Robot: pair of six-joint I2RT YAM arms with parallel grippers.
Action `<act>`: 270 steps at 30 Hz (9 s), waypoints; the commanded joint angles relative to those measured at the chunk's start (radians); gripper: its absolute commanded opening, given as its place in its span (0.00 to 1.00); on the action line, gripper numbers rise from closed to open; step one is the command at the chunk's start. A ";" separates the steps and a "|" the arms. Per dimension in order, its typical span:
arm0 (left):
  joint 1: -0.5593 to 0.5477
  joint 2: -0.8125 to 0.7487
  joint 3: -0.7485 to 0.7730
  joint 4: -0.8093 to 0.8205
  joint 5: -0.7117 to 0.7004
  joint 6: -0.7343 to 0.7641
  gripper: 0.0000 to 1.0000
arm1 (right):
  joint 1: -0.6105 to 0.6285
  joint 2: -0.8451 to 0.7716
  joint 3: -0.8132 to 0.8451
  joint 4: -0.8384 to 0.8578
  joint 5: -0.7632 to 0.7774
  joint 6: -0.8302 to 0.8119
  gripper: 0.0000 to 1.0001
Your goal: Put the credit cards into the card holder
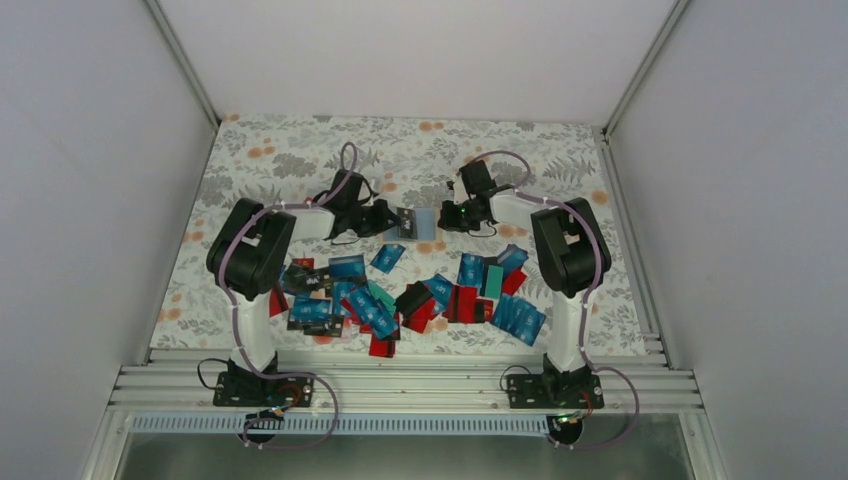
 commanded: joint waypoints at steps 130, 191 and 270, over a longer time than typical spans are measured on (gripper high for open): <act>-0.160 -0.106 0.208 -0.515 -0.626 0.355 0.53 | -0.002 -0.162 -0.077 -0.003 -0.054 -0.018 0.26; -0.260 0.006 0.213 -0.432 -0.619 0.412 0.42 | -0.002 -0.038 -0.059 0.083 -0.245 0.041 0.31; -0.171 -0.173 0.032 -0.379 -0.515 0.324 0.27 | 0.059 -0.096 0.019 -0.054 -0.019 -0.023 0.35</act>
